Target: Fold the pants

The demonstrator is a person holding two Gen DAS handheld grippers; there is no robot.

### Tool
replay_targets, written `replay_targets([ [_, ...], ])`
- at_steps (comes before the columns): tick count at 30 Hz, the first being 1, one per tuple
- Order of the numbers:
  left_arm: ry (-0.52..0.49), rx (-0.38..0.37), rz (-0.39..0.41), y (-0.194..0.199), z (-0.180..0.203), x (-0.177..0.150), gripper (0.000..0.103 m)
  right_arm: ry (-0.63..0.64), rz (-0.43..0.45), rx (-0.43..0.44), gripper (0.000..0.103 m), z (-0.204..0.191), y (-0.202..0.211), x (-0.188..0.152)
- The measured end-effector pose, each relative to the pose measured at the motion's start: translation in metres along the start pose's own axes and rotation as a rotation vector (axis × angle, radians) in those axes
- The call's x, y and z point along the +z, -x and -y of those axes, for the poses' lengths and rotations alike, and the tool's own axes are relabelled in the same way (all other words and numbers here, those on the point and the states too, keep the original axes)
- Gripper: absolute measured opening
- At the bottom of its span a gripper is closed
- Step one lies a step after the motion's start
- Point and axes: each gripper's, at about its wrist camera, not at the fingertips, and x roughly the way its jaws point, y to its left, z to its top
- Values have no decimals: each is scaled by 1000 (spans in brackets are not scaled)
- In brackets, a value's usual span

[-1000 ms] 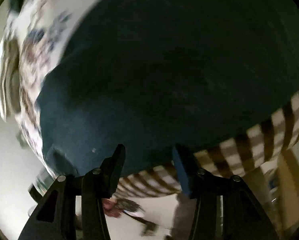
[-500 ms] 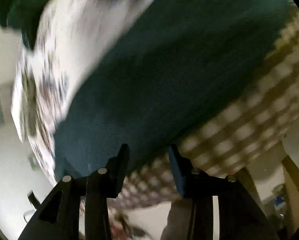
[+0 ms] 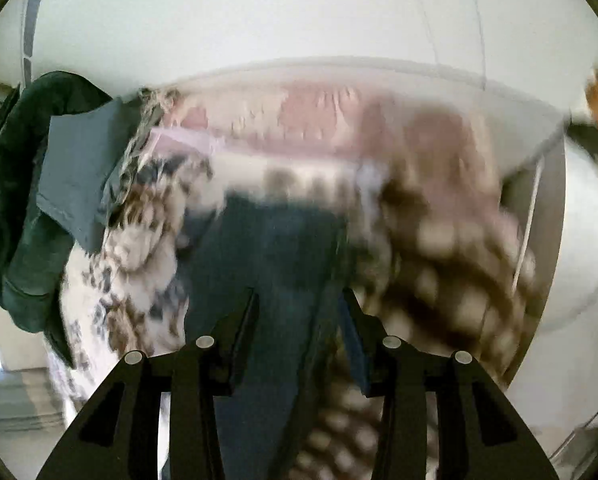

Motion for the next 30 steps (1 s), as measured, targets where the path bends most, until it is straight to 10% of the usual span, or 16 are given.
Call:
replay_targets([
  [5,49,-24,4,-7,-1,8,103,42,-30,-87,42,-3,-30,27],
  [7,54,-23,4,-7,-1,11,103,77,-4,-110,8,-5,-33,30],
  [16,75,-13,11,-11,-4,-3,103,163,113,-154,5,-13,3,13],
  [22,70,-9,12,-14,-8,6,103,-67,-25,73,53,34,1,15],
  [30,72,-3,19,-16,-8,6,103,-80,-126,246,57,37,-48,-8],
])
